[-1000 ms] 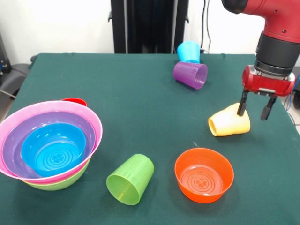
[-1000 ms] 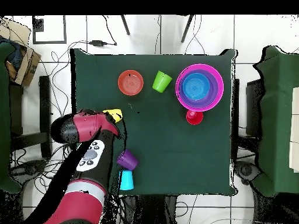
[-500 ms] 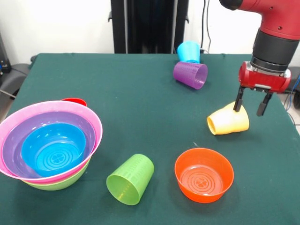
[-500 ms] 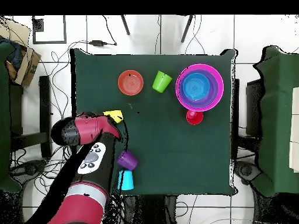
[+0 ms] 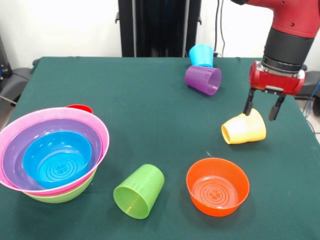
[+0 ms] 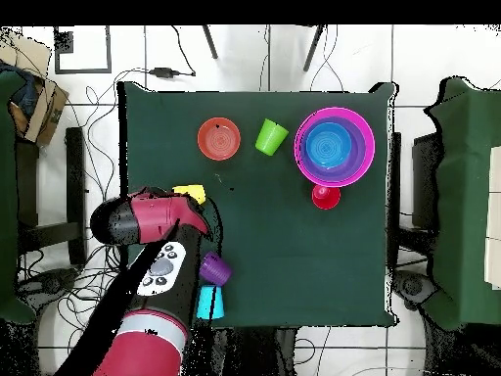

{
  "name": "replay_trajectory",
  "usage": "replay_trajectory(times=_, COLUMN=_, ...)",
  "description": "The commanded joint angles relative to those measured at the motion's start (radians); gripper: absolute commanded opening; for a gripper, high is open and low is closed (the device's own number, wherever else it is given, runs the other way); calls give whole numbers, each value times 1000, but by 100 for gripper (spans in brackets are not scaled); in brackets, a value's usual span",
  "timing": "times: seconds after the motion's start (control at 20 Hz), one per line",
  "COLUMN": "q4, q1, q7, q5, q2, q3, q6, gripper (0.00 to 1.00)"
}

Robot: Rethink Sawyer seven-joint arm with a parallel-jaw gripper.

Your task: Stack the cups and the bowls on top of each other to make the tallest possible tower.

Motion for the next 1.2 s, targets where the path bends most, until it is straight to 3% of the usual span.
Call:
replay_trajectory(times=0.05, q4=65, q1=-45, q7=76, q5=-23, q2=-16, q3=80, q6=71, gripper=100)
replay_trajectory(times=0.75, q4=32, q1=-45, q7=83, q5=-27, q2=26, q3=78, q6=43, gripper=100)
replay_trajectory(times=1.2, q4=64, q1=-32, q7=89, q5=-20, q2=-19, q3=75, q6=82, gripper=100)
